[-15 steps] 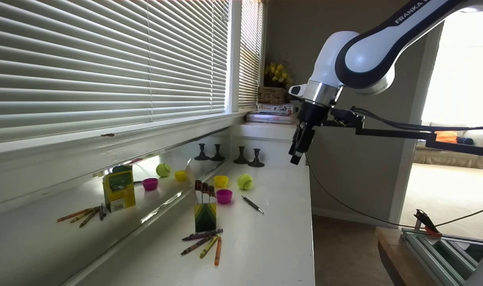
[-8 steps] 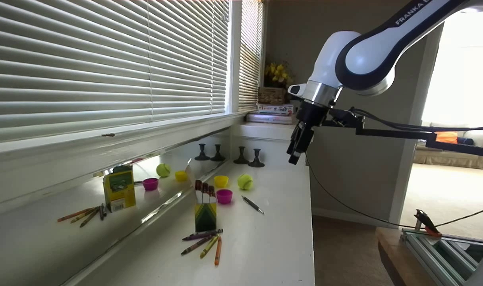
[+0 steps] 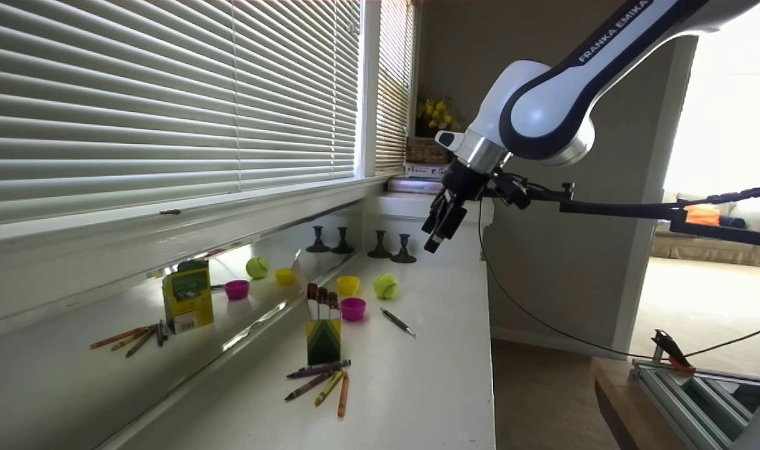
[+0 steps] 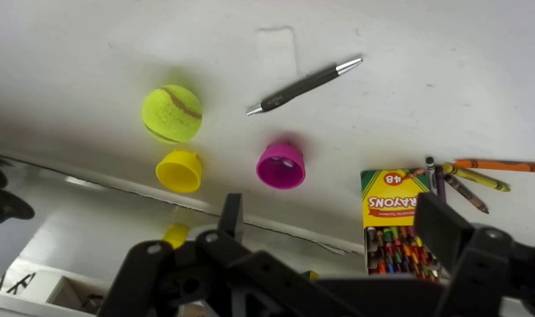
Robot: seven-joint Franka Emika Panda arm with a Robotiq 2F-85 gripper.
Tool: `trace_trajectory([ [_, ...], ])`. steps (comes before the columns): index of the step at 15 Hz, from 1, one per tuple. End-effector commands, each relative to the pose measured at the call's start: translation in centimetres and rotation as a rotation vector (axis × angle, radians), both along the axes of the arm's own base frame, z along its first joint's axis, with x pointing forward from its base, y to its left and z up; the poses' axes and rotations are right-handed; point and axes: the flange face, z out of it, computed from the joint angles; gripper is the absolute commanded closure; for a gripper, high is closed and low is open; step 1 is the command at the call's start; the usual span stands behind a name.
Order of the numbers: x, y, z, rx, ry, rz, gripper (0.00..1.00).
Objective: Remove one yellow crayon from the box and place it on the counter.
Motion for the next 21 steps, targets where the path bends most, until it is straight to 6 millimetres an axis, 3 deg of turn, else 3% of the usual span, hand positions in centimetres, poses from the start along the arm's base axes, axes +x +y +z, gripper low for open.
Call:
trace_trajectory([
  [1, 0.4, 0.2, 0.0, -0.001, -0.003, 0.009, 0.0],
  [8, 0.7, 0.1, 0.1, -0.003, -0.006, 0.013, 0.0],
  [10, 2.3, 0.6, -0.5, -0.024, 0.0, 0.022, 0.0],
  [18, 9.0, 7.0, 1.2, 0.059, -0.016, 0.17, 0.0],
  [21, 11.2, 6.1, -0.3, 0.108, 0.02, 0.141, 0.0],
])
